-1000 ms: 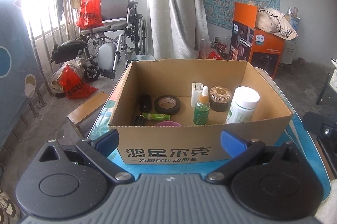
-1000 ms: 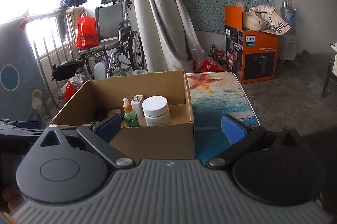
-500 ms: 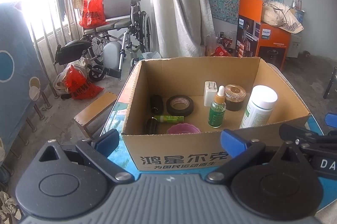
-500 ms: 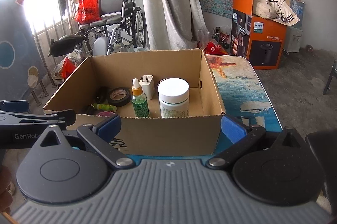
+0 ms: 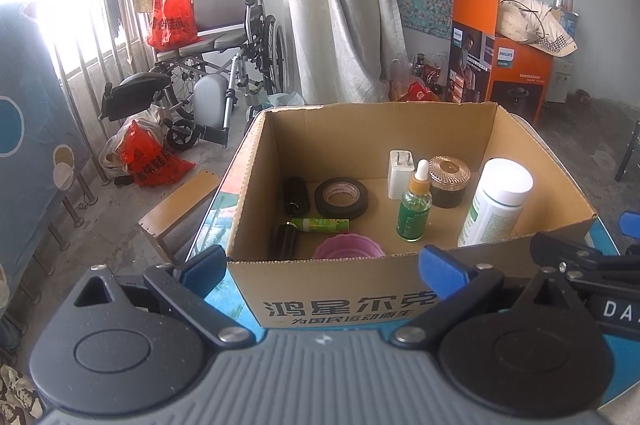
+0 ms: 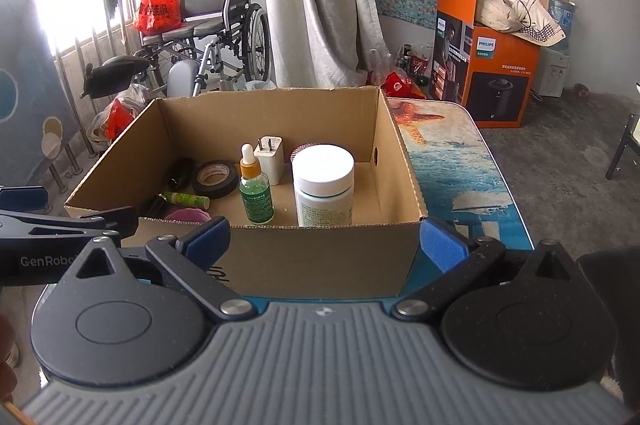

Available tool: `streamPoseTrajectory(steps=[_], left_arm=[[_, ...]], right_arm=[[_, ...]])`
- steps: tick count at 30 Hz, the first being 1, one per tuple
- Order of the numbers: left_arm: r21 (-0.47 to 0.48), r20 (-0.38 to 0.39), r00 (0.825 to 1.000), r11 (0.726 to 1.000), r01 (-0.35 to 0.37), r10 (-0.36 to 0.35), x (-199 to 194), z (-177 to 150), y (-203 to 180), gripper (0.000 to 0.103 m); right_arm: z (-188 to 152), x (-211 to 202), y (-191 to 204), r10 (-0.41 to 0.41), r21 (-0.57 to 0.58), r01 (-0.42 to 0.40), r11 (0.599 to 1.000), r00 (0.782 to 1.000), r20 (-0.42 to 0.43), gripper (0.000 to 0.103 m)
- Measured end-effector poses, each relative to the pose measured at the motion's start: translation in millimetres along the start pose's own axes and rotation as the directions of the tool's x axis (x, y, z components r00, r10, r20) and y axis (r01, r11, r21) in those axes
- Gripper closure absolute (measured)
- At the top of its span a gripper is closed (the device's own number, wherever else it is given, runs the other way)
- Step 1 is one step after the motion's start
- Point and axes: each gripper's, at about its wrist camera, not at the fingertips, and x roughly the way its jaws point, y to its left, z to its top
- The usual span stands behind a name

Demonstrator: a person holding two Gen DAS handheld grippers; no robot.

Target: Organize rigid objects

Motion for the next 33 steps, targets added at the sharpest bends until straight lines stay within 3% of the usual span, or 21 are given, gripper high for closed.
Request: streamPoseTrajectory(steps=[33], left_arm=[[0.005, -0.025, 1.000, 1.000, 0.006, -0.006, 1.5, -1.3, -1.2, 0.000]], right_arm=[[-6.2, -0.9, -5.1, 0.003, 0.003, -0.003, 1.000, 1.000, -0.015, 0.001]])
